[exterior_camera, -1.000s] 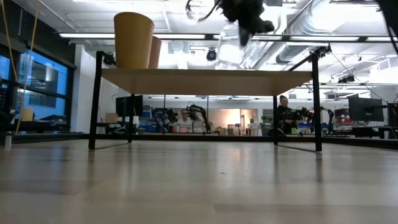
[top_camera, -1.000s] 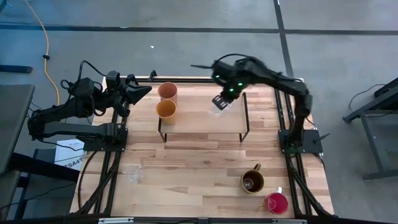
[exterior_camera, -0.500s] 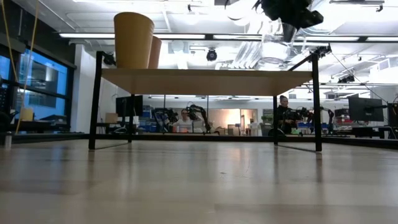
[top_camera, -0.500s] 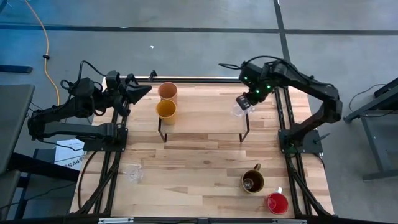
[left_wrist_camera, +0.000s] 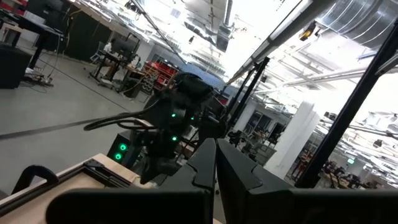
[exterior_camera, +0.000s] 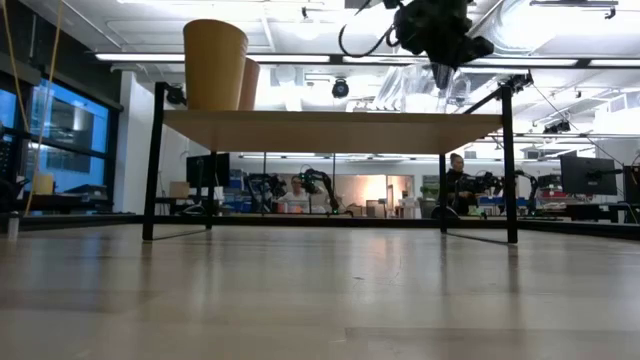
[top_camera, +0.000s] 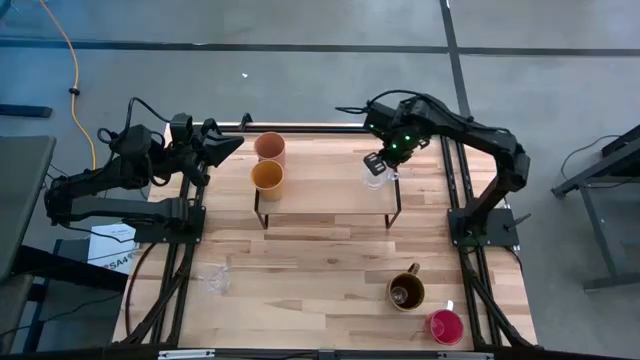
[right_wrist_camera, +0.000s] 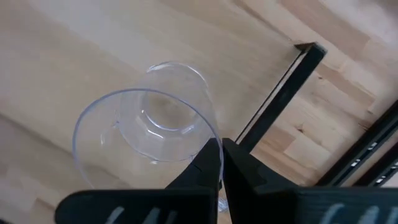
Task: Stack small to large cups/mugs on shelf
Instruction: Put the top transparent mug on the shelf
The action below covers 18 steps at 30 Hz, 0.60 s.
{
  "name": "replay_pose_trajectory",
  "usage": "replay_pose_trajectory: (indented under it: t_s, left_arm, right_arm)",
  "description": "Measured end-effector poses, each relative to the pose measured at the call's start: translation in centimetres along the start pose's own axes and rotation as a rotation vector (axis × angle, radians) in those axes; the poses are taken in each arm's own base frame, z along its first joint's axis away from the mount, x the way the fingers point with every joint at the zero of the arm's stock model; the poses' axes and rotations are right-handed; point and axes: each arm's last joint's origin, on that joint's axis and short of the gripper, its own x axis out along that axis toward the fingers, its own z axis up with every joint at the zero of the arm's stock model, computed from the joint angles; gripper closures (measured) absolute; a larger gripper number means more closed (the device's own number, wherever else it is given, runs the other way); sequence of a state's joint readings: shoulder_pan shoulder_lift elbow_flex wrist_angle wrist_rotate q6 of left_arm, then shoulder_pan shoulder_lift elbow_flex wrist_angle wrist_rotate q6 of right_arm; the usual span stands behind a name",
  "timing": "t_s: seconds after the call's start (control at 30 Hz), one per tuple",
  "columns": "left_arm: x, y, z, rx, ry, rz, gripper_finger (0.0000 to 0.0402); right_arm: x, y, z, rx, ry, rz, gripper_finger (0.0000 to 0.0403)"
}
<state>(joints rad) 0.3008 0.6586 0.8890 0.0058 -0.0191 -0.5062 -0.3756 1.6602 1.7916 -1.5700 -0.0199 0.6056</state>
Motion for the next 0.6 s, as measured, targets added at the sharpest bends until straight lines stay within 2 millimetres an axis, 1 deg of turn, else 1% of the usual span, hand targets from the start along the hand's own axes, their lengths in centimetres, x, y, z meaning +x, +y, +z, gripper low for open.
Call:
replay_pose_trajectory:
  t_s: [0.33,0.47,0.6]
  left_arm:
    - [0.0,0.0,0.0,-0.001,0.0,0.0,0.0399]
    - [0.0,0.0,0.0,-0.001,0.0,0.0,0.0399]
    - [0.0,-0.07,-0.04,-0.003,0.014,-0.025,0.0399]
  right_arm:
    - [0.11,-0.06,0.21,0.054,-0.013,-0.013,0.04]
    - [0.1,0.05,0.37,0.072,-0.029,0.0,0.0387]
    - [0.1,0.04,0.38,0.072,-0.031,-0.002,0.0365]
